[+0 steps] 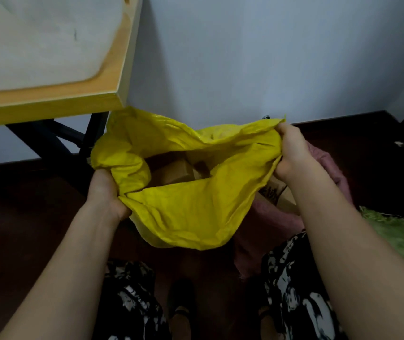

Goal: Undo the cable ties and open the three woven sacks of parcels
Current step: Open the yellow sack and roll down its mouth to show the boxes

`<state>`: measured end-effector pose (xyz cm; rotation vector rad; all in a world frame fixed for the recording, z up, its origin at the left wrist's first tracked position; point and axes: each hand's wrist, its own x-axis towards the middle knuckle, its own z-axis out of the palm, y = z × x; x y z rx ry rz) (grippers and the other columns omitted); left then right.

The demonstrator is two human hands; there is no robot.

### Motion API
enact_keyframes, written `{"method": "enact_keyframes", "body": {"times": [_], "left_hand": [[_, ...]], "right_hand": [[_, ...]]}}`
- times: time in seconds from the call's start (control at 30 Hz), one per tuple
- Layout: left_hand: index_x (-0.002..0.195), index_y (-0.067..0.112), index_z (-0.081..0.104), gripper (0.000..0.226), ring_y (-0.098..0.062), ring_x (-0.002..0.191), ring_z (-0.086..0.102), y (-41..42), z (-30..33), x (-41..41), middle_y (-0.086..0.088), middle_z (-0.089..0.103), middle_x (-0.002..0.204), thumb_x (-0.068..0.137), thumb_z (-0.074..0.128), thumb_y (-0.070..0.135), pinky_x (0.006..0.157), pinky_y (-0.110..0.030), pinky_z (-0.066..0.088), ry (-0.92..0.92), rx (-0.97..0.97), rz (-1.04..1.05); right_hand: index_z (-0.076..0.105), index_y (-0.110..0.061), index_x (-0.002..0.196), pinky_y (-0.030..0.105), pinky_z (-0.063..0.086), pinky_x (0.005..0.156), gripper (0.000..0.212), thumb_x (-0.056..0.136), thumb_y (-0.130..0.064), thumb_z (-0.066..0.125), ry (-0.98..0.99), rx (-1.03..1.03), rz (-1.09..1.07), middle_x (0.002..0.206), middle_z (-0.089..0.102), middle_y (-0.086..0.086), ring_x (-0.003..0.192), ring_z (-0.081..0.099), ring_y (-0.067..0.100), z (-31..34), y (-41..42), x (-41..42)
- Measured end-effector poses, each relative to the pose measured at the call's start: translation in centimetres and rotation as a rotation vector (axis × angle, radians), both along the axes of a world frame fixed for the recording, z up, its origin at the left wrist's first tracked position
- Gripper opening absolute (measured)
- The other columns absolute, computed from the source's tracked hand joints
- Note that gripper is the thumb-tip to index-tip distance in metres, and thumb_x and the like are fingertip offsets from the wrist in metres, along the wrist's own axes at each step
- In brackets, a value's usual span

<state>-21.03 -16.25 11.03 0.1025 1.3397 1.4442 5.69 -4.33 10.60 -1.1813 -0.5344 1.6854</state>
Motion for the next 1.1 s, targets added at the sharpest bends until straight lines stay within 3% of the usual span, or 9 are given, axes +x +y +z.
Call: {"method": "enact_keyframes", "body": {"times": [0.2, 0.3, 0.4, 0.5, 0.63, 0.77, 0.93, 1.03, 1.1], "left_hand": [[0.107, 0.019, 0.064, 0.034, -0.031, 0.09, 0.065, -0.9, 0.4, -1.0, -0.013, 0.067, 0.105, 0.093, 0.037, 0.033, 0.063, -0.042, 0.051, 0.019, -0.081, 0.115], [0.108, 0.017, 0.06, 0.048, -0.028, 0.091, 0.062, -0.4, 0.5, -0.8, -0.01, 0.064, 0.106, 0.094, 0.035, 0.055, 0.069, -0.04, 0.05, 0.124, -0.137, 0.072], [0.144, 0.013, 0.031, 0.072, -0.036, 0.125, 0.043, 0.8, -0.4, -1.0, -0.015, 0.038, 0.143, 0.09, 0.036, 0.062, 0.101, -0.048, 0.038, 0.76, -0.462, 0.148], [0.145, 0.012, 0.03, 0.066, -0.036, 0.132, 0.034, 0.7, -0.5, 0.3, -0.02, 0.035, 0.142, 0.096, 0.024, 0.055, 0.106, -0.052, 0.026, 1.546, -0.12, 0.083], [0.144, 0.016, 0.037, 0.088, -0.028, 0.136, 0.031, 1.7, -1.0, 1.9, -0.011, 0.04, 0.144, 0.082, 0.026, 0.078, 0.113, -0.05, 0.018, 1.855, 0.408, -0.372], [0.126, 0.021, 0.058, 0.086, -0.027, 0.134, 0.036, 3.6, -3.1, 3.0, -0.003, 0.046, 0.141, 0.068, 0.041, 0.082, 0.113, -0.051, 0.019, 2.114, 0.361, -0.746], [0.076, 0.004, 0.064, 0.048, -0.03, 0.075, 0.058, 4.8, -2.7, 1.0, -0.013, 0.063, 0.076, 0.091, 0.053, 0.048, 0.07, -0.039, 0.044, 1.524, 0.21, -0.516], [0.074, 0.003, 0.058, 0.05, -0.03, 0.075, 0.058, 4.9, -1.3, -1.7, -0.018, 0.057, 0.075, 0.097, 0.046, 0.045, 0.068, -0.037, 0.044, 1.169, -0.024, -0.269], [0.078, 0.011, 0.058, 0.041, -0.026, 0.073, 0.065, 4.8, -1.5, -3.5, -0.01, 0.066, 0.07, 0.097, 0.047, 0.046, 0.065, -0.035, 0.053, 0.659, -0.072, -0.144]], "right_hand": [[0.063, -0.007, 0.103, 0.061, 0.047, 0.092, 0.043, 0.068, -0.031, 0.064, 0.014, 0.128, -0.246, 0.122, 0.062, 0.024, 0.109, 0.062, 0.043, 0.0, 0.8, 2.7], [0.067, -0.011, 0.079, 0.037, 0.056, 0.076, 0.026, 0.072, -0.036, 0.069, -0.223, 0.134, -0.349, 0.087, 0.067, 0.005, 0.083, 0.067, 0.025, -0.1, 1.4, 3.1], [0.047, -0.019, 0.061, 0.027, 0.033, 0.053, 0.034, 0.081, -0.038, 0.068, -0.431, 0.19, -0.34, 0.064, 0.042, -0.002, 0.059, 0.041, 0.011, -0.1, 1.6, 2.6], [0.04, -0.019, 0.055, 0.023, 0.025, 0.045, 0.044, 0.085, -0.039, 0.066, -0.534, 0.231, -0.309, 0.056, 0.033, -0.005, 0.042, 0.03, 0.004, -0.8, 2.0, 2.4], [0.037, -0.018, 0.05, 0.028, 0.026, 0.05, 0.051, 0.083, -0.047, 0.064, -0.61, 0.246, -0.319, 0.053, 0.032, -0.005, 0.044, 0.03, 0.007, -0.8, 2.6, 2.0], [0.048, -0.019, 0.059, 0.031, 0.038, 0.055, 0.039, 0.078, -0.047, 0.067, -0.472, 0.187, -0.27, 0.064, 0.046, 0.003, 0.059, 0.047, 0.014, -0.8, 2.8, 1.8], [0.069, -0.013, 0.095, 0.056, 0.054, 0.083, 0.037, 0.069, -0.039, 0.068, -0.287, 0.099, -0.15, 0.103, 0.07, 0.013, 0.098, 0.069, 0.033, -0.7, 3.5, 2.2], [0.06, -0.014, 0.099, 0.061, 0.047, 0.089, 0.035, 0.066, -0.026, 0.058, -0.15, 0.084, -0.092, 0.108, 0.063, 0.018, 0.099, 0.064, 0.036, -0.4, 3.6, 2.5], [0.054, -0.012, 0.101, 0.058, 0.046, 0.091, 0.043, 0.058, -0.019, 0.054, -0.094, 0.036, -0.051, 0.109, 0.06, 0.019, 0.097, 0.061, 0.037, -0.4, 3.6, 2.6]]}}
